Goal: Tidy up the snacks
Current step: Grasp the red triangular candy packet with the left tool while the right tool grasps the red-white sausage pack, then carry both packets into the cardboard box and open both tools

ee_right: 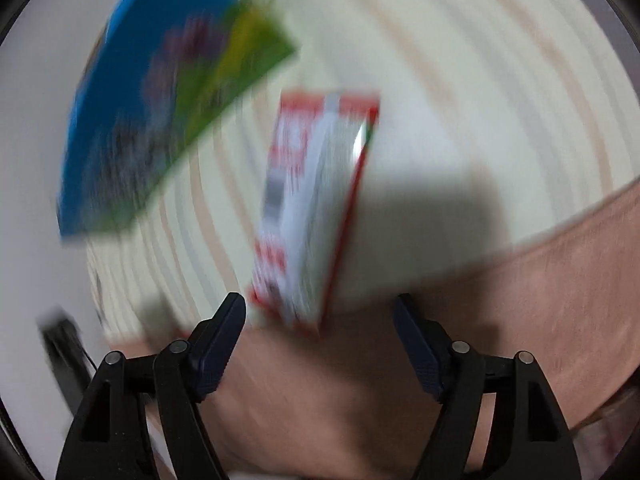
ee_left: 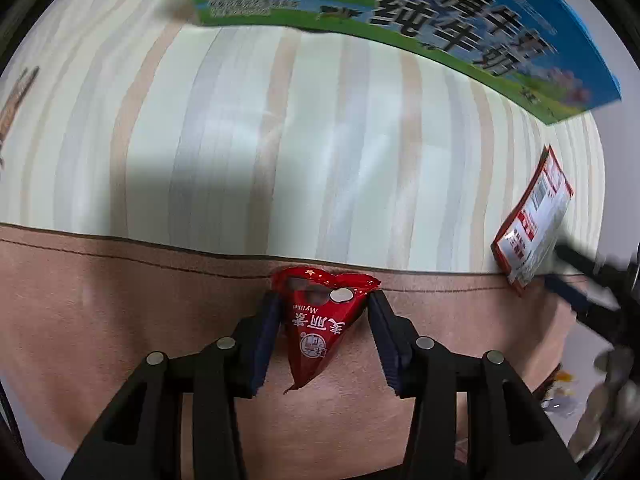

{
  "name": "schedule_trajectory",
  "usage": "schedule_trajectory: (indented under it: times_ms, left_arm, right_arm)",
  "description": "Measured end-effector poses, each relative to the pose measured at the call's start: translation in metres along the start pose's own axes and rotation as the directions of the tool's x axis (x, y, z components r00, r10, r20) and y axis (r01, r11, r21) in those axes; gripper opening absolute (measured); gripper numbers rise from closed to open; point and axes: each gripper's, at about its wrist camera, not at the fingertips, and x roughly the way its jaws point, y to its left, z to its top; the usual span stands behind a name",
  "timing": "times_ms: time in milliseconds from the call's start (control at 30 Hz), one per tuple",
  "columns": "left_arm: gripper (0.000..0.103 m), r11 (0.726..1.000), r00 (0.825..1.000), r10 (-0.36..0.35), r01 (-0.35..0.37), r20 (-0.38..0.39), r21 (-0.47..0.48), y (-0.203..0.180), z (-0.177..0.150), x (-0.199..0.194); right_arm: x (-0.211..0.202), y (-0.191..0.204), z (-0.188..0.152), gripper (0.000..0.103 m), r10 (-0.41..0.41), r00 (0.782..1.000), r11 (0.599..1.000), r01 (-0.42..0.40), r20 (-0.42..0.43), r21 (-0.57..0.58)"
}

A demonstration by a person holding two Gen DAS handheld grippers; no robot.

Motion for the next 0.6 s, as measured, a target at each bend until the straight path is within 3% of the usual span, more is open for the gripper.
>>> schedule_trajectory:
  times_ms: [100, 233, 300, 500, 533, 600]
  left_arm:
    - [0.048, 0.997, 0.998, -0.052, 0.050, -0.023, -0.063, 0.018, 0.002, 0.005]
    - [0.048, 0.987, 0.994, -0.103, 0.098, -0.030, -0.131, 0.034, -0.001, 0.008]
    - [0.048, 0.985, 0.994, -0.108, 0.103, -0.033, -0.138, 0.036, -0.002, 0.008]
    - [0.052, 0.984, 0.991, -0.125, 0.117, -0.055, -0.135, 0.037, 0.016, 0.009]
    - [0.052, 0.984, 0.990, -0.125, 0.116, -0.060, -0.134, 0.033, 0.039, 0.015]
    - [0.054, 0.987, 0.991, -0.115, 0.106, -0.072, -0.118, 0.033, 0.050, 0.020]
  right_arm:
    - [0.008, 0.019, 0.026, 0.079, -0.047, 0.999, 0.999, 0.047, 0.020, -0.005]
    - [0.036, 0.047, 0.039, 0.077, -0.214, 0.977, 0.971, 0.213, 0.005, -0.112]
    - [0.042, 0.059, 0.034, 0.064, -0.288, 0.957, 0.937, 0.288, 0.033, -0.199]
    - [0.051, 0.081, -0.011, 0.058, -0.324, 0.946, 0.830, 0.284, -0.001, -0.480]
    - [0.053, 0.083, -0.021, 0.058, -0.332, 0.943, 0.808, 0.278, -0.012, -0.519]
    - [0.055, 0.083, -0.036, 0.058, -0.348, 0.937, 0.781, 0.268, -0.037, -0.564]
